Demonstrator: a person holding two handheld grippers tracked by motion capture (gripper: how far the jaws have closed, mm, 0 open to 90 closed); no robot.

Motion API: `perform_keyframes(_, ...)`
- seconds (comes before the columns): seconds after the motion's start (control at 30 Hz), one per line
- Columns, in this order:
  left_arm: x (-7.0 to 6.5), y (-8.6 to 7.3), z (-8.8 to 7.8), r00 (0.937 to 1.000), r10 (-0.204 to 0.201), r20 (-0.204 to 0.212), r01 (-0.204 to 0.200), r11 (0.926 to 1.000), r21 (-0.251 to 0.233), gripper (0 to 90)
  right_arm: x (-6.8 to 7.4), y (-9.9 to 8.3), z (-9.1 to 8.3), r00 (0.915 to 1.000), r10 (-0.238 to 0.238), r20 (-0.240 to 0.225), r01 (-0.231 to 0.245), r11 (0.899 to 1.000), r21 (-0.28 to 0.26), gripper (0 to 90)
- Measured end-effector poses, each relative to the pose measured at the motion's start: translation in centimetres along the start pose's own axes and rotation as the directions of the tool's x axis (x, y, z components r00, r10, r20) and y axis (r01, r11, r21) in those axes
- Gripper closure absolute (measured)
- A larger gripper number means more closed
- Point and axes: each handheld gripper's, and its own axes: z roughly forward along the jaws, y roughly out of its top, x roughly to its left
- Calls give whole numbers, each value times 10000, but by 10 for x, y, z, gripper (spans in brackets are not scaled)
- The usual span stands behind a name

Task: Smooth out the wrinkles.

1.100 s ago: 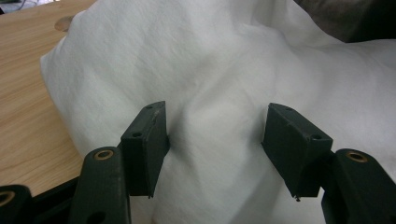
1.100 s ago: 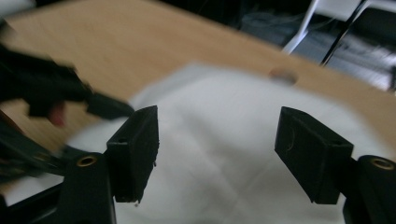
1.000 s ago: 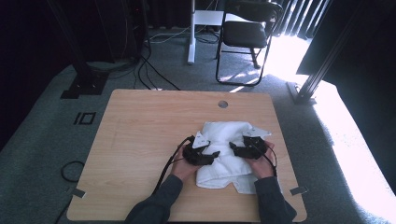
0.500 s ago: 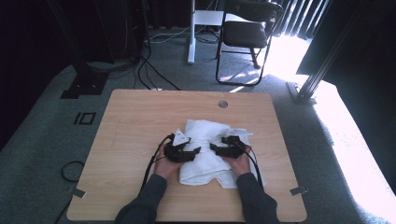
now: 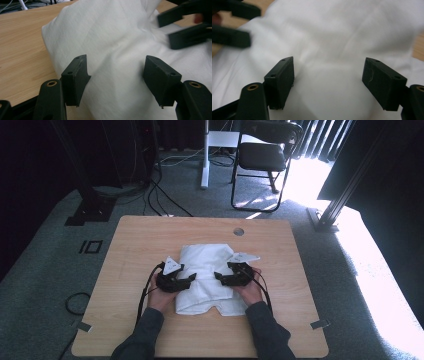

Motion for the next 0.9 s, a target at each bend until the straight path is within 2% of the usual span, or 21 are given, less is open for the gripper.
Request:
perform_keyframes(0.03,-2,0,-3,10000,58,5,-58,10000,-74,376,1,-11,-14,9986,-493,195,489,9986,203,251)
perform_keyframes(0.07,-3,-1,-5,10000,78,-6,-78,9999,-100,376,1,-11,-14,9986,-493,195,489,9986,203,251)
perform_keyframes(0.1,-6,-2,-8,9997,177,-154,-181,9995,-249,377,-2,-20,-18,9963,-734,446,709,9960,552,242)
perform_keyframes(0.13,-7,-3,-10,9996,208,-192,-214,9992,-335,377,-2,-20,-18,9963,-734,446,709,9960,552,242)
perform_keyframes(0.2,-8,-8,-13,9999,117,-49,-119,9994,-338,377,-7,-32,-17,9945,-767,712,694,9925,1003,236)
perform_keyframes(0.23,-13,-14,-12,9992,375,-106,-376,9992,-114,372,-12,-43,-14,9933,-711,910,580,9885,1398,229)
perform_keyframes(0.27,-13,-14,-12,9992,375,-106,-376,9992,-114,369,-12,-43,-14,9933,-711,910,580,9885,1398,229)
perform_keyframes(0.3,-14,-19,-18,9990,392,-206,-397,9989,-263,370,-17,-50,-15,9908,-684,1171,478,9843,1701,224)
perform_keyframes(0.33,-14,-19,-18,9990,392,-206,-397,9989,-263,369,-17,-50,-15,9908,-684,1171,478,9843,1701,224)
perform_keyframes(0.37,-8,-22,-29,10000,-28,-78,24,9987,-513,370,-23,-56,-22,9940,-223,1067,67,9895,1444,223)
perform_keyframes(0.4,-8,-22,-29,10000,-28,-78,24,9987,-513,370,-23,-56,-22,9940,-223,1067,67,9895,1444,223)
perform_keyframes(0.43,-3,-24,-39,9998,-46,-172,38,9988,-483,369,-31,-63,-36,9942,397,997,-498,9937,1006,223)
perform_keyframes(0.47,-3,-24,-39,9998,-46,-172,38,9988,-483,369,-31,-63,-36,9942,397,997,-498,9937,1006,223)
perform_keyframes(0.5,2,-26,-49,9997,-49,-236,39,9992,-400,368,-39,-69,-50,9897,910,1103,-993,9925,718,224)
perform_keyframes(0.53,2,-26,-49,9997,-49,-236,39,9992,-400,369,-39,-69,-50,9897,910,1103,-993,9925,718,224)
perform_keyframes(0.57,6,-28,-54,9995,-40,-316,28,9993,-370,369,-46,-76,-63,9830,1225,1365,-1306,9901,523,228)
perform_keyframes(0.63,11,-32,-61,9986,-147,-506,130,9993,-340,369,-48,-80,-69,9799,1387,1434,-1460,9884,420,228)
perform_keyframes(0.7,16,-37,-66,9979,-336,-556,321,9991,-276,369,-54,-90,-81,9696,1641,1813,-1724,9845,313,228)
perform_keyframes(0.8,17,-40,-68,9974,-439,-577,420,9986,-329,369,-57,-95,-86,9648,1883,1834,-1952,9806,202,228)
perform_keyframes(0.83,17,-41,-69,9973,-523,-524,506,9982,-336,369,-59,-96,-89,9598,1982,1987,-2045,9788,115,228)
perform_keyframes(0.9,18,-43,-68,9969,-518,-592,502,9984,-278,368,-60,-97,-90,9585,2019,2012,-2081,9781,100,227)
